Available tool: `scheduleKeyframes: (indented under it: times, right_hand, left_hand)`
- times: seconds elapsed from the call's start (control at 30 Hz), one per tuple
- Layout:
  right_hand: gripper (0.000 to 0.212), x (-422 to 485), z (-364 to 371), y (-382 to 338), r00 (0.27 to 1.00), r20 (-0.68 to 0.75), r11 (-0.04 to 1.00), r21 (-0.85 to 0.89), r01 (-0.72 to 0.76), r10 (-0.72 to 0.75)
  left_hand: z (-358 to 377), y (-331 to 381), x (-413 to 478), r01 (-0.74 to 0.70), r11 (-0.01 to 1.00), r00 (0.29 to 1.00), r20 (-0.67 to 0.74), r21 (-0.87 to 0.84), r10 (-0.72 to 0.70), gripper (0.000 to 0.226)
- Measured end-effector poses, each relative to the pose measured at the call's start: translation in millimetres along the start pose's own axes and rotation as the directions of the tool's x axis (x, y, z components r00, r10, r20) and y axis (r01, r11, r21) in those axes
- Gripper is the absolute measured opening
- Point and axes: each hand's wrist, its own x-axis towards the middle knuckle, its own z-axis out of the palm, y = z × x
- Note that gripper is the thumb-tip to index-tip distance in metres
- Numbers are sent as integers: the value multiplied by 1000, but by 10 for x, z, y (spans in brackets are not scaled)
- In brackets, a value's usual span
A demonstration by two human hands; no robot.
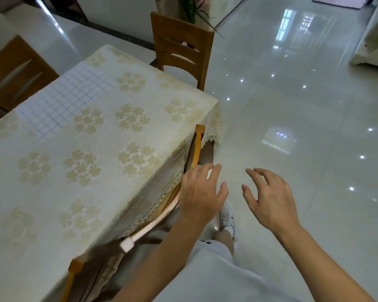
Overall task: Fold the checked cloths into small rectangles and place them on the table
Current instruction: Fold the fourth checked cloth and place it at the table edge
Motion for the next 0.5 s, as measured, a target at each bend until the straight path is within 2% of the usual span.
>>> scheduleKeyframes:
  times: [0.1,0.2,0.5]
  right_hand:
    - [43,529,-11,242,1000,10,1000,-15,9,-9]
    - [47,1077,-57,504,999,23,999,-21,25,-25]
    - [45,2352,-143,1026,1000,32,1000,-24,3,-3]
  left_hand:
    - [199,93,551,-39,999,998,-42,-15,38,41]
    - [358,166,1169,-13,1000,1000,25,6,13,43]
    - [707,377,2442,8,999,997,80,31,-11,50]
